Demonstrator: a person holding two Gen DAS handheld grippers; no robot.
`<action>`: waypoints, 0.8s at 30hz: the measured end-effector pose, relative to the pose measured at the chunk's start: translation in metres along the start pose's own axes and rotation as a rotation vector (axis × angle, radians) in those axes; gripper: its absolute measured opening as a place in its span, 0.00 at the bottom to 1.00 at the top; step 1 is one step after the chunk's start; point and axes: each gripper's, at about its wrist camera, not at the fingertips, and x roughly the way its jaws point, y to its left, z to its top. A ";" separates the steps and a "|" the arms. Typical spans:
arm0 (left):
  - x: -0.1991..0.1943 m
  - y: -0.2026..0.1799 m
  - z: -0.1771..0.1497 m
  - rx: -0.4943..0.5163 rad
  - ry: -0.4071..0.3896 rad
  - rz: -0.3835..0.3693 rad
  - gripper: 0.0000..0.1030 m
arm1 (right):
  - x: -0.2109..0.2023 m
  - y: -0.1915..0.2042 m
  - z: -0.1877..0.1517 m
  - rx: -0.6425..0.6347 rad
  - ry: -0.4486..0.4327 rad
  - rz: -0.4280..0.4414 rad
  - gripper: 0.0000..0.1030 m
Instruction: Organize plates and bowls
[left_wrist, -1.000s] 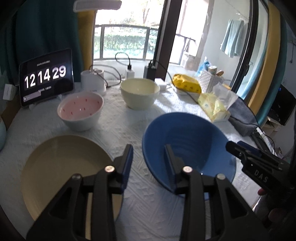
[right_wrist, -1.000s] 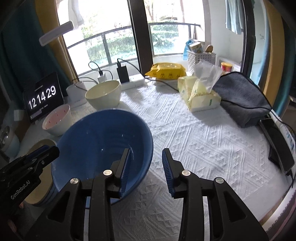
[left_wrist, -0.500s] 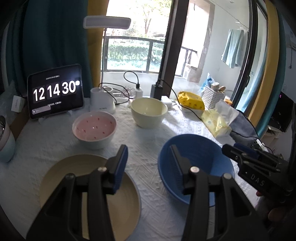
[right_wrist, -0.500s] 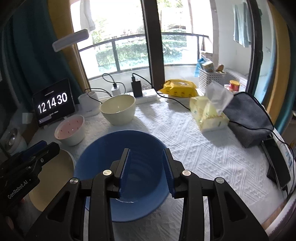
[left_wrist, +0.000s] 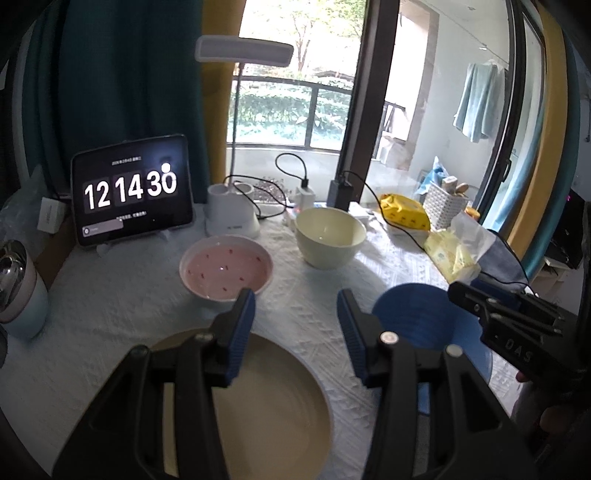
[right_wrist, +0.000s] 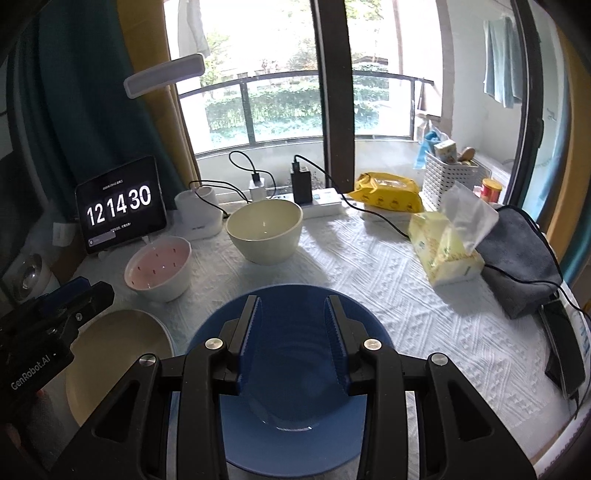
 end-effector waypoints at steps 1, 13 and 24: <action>0.000 0.002 0.001 -0.001 -0.002 0.002 0.46 | 0.002 0.003 0.002 -0.005 0.002 0.001 0.36; 0.013 0.033 0.012 -0.012 0.001 0.034 0.46 | 0.024 0.027 0.016 -0.042 0.016 0.022 0.36; 0.034 0.074 0.019 -0.048 0.027 0.070 0.46 | 0.054 0.058 0.028 -0.077 0.043 0.048 0.36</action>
